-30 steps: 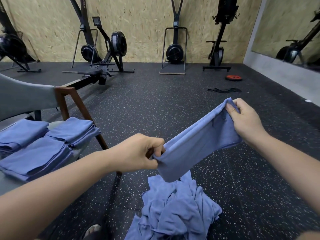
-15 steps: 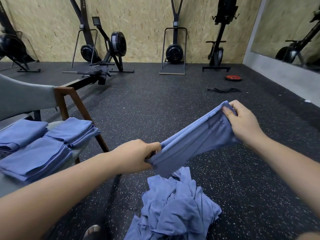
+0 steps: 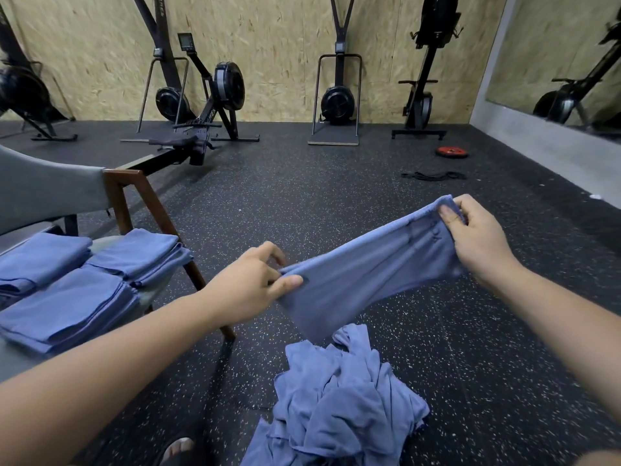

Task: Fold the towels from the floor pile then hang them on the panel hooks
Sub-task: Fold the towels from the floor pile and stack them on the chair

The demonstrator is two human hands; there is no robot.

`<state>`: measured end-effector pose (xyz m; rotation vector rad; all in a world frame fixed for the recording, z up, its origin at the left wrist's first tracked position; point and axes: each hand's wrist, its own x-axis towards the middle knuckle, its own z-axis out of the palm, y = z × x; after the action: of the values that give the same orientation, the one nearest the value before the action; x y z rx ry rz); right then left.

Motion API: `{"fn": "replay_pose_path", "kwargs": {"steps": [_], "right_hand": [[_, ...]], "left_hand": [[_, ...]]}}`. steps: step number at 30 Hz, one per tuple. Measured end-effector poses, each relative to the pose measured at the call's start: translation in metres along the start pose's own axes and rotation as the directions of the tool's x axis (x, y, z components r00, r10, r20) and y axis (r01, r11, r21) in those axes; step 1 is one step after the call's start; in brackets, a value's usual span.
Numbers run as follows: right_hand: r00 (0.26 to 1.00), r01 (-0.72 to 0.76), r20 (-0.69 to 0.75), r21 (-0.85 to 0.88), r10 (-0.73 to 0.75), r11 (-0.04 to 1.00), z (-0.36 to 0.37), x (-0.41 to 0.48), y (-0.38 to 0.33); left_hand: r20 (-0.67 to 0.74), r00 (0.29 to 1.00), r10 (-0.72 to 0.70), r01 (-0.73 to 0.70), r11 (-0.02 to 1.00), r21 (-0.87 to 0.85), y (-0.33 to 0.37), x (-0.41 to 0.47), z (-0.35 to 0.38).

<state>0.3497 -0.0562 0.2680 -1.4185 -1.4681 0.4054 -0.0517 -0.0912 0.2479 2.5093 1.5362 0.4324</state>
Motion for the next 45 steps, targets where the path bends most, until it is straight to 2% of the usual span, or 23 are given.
{"fn": "replay_pose_path", "kwargs": {"steps": [3, 5, 8, 11, 14, 21, 22, 23, 26, 28, 31, 33, 37, 40, 42, 45], "right_hand": [[1.0, -0.005, -0.006, 0.031, 0.006, 0.999, 0.001, -0.001, 0.0], [1.0, 0.001, -0.017, 0.042, 0.0, 0.999, 0.004, 0.0, -0.001], [1.0, 0.011, -0.028, 0.055, -0.009, 0.998, 0.008, 0.001, -0.002], [1.0, 0.018, -0.023, 0.053, -0.017, 0.998, 0.013, -0.003, -0.005], [0.999, 0.029, -0.035, 0.048, -0.027, 0.998, 0.019, -0.01, -0.012], [0.992, 0.078, -0.095, -0.002, -0.078, 0.997, 0.029, -0.023, -0.033], [0.992, 0.083, -0.096, -0.005, -0.083, 0.997, 0.03, -0.023, -0.034], [0.991, 0.086, -0.098, -0.003, -0.086, 0.996, 0.03, -0.022, -0.035], [0.993, 0.078, -0.089, 0.012, -0.076, 0.997, 0.03, -0.02, -0.036], [0.995, 0.07, -0.077, 0.015, -0.068, 0.997, 0.029, -0.019, -0.035], [0.997, 0.056, -0.05, 0.007, -0.056, 0.998, 0.029, -0.019, -0.033], [0.999, 0.031, -0.019, 0.022, -0.031, 0.999, 0.031, -0.019, -0.033], [0.998, -0.047, 0.038, 0.072, 0.044, 0.996, 0.039, -0.023, -0.034], [0.992, -0.086, 0.1, 0.081, 0.078, 0.993, 0.048, -0.03, -0.042], [0.986, -0.096, 0.142, 0.077, 0.084, 0.992, 0.053, -0.037, -0.05], [0.979, -0.083, 0.194, 0.06, 0.07, 0.995, 0.063, -0.049, -0.065]], "left_hand": [[-0.174, 0.975, -0.139, 0.127, 0.989, -0.074, -0.008, 0.006, -0.006], [-0.234, 0.949, -0.211, 0.187, 0.975, -0.122, -0.009, 0.005, -0.013], [-0.294, 0.9, -0.322, 0.229, 0.923, -0.309, -0.004, 0.003, -0.018], [-0.375, 0.856, -0.357, 0.155, 0.868, -0.472, -0.002, 0.004, -0.02], [-0.411, 0.826, -0.385, 0.042, 0.77, -0.637, -0.002, 0.007, -0.021], [-0.472, 0.694, -0.544, -0.091, 0.584, -0.807, 0.012, 0.019, -0.022], [-0.485, 0.684, -0.544, -0.099, 0.591, -0.801, 0.011, 0.02, -0.023], [-0.522, 0.676, -0.521, -0.096, 0.64, -0.763, 0.01, 0.019, -0.024], [-0.646, 0.657, -0.389, -0.048, 0.834, -0.55, 0.009, 0.015, -0.027], [-0.663, 0.665, -0.344, -0.019, 0.88, -0.476, 0.005, 0.014, -0.026], [-0.626, 0.702, -0.34, 0.036, 0.894, -0.446, -0.004, 0.014, -0.02], [-0.562, 0.705, -0.432, 0.106, 0.848, -0.519, -0.008, 0.014, -0.015], [-0.313, 0.669, -0.675, 0.247, 0.598, -0.763, -0.003, 0.022, -0.003], [-0.129, 0.675, -0.726, 0.294, 0.425, -0.856, 0.005, 0.029, 0.005], [-0.076, 0.697, -0.713, 0.306, 0.392, -0.868, 0.016, 0.03, 0.008], [-0.073, 0.744, -0.664, 0.296, 0.425, -0.856, 0.037, 0.027, 0.006]]}}
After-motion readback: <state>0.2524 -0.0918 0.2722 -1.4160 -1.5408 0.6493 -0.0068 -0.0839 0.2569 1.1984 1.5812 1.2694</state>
